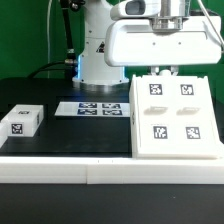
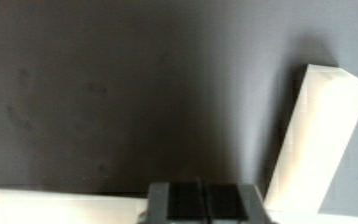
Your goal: Assemble cabinet
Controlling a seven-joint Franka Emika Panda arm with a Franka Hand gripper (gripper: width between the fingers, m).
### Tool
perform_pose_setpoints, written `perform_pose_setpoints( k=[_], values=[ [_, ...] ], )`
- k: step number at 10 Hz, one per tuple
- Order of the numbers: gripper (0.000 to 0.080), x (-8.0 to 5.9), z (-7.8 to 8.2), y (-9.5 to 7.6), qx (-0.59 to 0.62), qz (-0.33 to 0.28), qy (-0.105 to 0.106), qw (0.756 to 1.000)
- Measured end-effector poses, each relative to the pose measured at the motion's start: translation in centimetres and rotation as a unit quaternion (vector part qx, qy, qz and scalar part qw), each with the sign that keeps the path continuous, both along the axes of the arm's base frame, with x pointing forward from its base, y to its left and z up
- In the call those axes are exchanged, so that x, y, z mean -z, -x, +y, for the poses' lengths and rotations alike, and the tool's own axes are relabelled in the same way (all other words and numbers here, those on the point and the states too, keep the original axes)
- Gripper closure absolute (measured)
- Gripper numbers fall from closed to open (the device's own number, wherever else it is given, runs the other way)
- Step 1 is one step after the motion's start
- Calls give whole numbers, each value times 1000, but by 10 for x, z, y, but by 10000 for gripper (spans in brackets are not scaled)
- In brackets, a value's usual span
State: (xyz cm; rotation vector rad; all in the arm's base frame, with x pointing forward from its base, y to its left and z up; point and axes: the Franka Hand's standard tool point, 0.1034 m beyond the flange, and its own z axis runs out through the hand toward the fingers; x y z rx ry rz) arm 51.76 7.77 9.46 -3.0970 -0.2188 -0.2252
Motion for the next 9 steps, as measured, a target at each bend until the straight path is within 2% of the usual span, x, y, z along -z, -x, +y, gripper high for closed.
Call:
perform_pose_setpoints(
  k=[1,2,6,7,9],
  values=[
    [797,9,0,6,-2,-12,2,1000],
    [797,10,0,10,-3,-4,3,1000],
    [797,-20,-3,-9,2,20,-2,1000],
    [797,-25,-1,-11,4,29,-3,1000],
    [797,-25,1,-12,3,33,-4,999]
  ],
)
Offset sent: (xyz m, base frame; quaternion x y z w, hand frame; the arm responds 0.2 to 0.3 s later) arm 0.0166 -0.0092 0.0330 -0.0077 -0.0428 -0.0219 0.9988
